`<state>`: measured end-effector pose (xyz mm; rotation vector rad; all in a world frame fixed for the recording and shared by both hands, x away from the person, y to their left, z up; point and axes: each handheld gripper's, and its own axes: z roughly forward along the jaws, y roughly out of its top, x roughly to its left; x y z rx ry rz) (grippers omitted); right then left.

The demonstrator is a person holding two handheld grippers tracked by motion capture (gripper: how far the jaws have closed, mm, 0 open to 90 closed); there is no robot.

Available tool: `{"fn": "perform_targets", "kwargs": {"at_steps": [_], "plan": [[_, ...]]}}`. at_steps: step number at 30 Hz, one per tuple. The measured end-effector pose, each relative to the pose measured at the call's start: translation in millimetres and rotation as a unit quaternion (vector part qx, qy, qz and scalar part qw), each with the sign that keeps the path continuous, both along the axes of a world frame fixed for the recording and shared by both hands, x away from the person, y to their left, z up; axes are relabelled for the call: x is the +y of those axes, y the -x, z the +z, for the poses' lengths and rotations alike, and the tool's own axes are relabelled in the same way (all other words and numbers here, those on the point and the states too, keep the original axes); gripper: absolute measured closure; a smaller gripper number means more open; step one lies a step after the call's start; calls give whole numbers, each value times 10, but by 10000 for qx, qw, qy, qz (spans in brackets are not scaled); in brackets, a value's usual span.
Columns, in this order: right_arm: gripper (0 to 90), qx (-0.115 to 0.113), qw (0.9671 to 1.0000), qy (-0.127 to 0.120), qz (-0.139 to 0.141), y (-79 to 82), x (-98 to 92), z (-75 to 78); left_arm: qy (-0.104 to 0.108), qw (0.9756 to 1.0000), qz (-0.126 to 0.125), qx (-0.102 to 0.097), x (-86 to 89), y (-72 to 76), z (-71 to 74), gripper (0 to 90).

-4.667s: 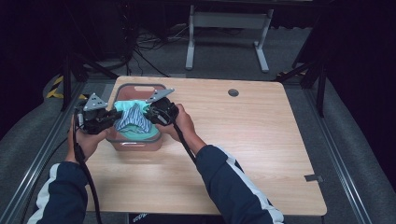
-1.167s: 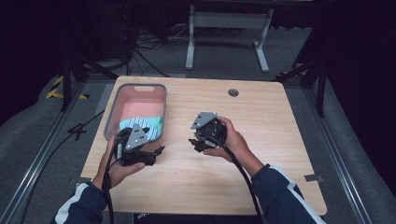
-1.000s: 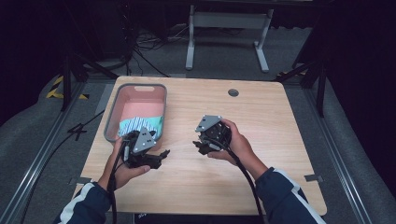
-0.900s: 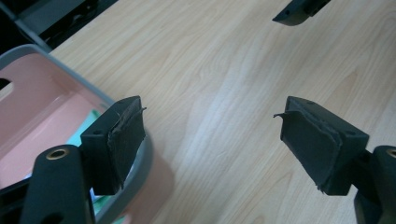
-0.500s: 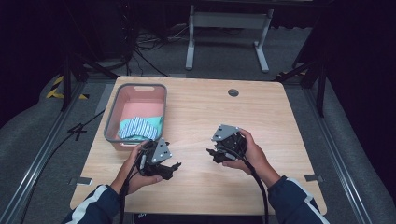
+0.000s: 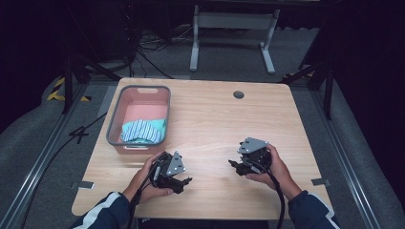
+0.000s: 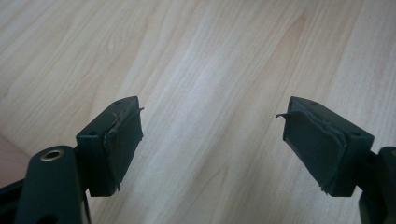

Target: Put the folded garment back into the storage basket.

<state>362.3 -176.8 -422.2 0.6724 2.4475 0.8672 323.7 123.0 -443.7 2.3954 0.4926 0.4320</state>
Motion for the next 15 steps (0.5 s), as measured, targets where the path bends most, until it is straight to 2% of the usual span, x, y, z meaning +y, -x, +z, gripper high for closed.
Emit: {"fn": "perform_targets", "kwargs": {"at_steps": [1, 7, 11, 12, 13, 15], "plan": [[271, 27, 10000, -6, -60, 12, -32, -22, -25, 10000, -94, -6, -18, 8, -17, 197], [271, 88, 9997, -58, -205, 67, -234, -179, -56, 9996, -269, 108, -78, 38, -99, 188], [281, 179, 9993, -180, -292, 115, -366, -290, -128, 9992, -341, 159, -101, 56, -187, 194], [281, 225, 9991, -208, -309, 139, -402, -322, -65, 9992, -354, 165, -104, 51, -215, 193], [278, 265, 9990, -203, -313, 168, -437, -348, -116, 9990, -357, 230, -99, 45, -225, 193], [279, 246, 9988, -267, -340, 208, -506, -384, -106, 9989, -372, 267, -99, 39, -261, 192]]}}
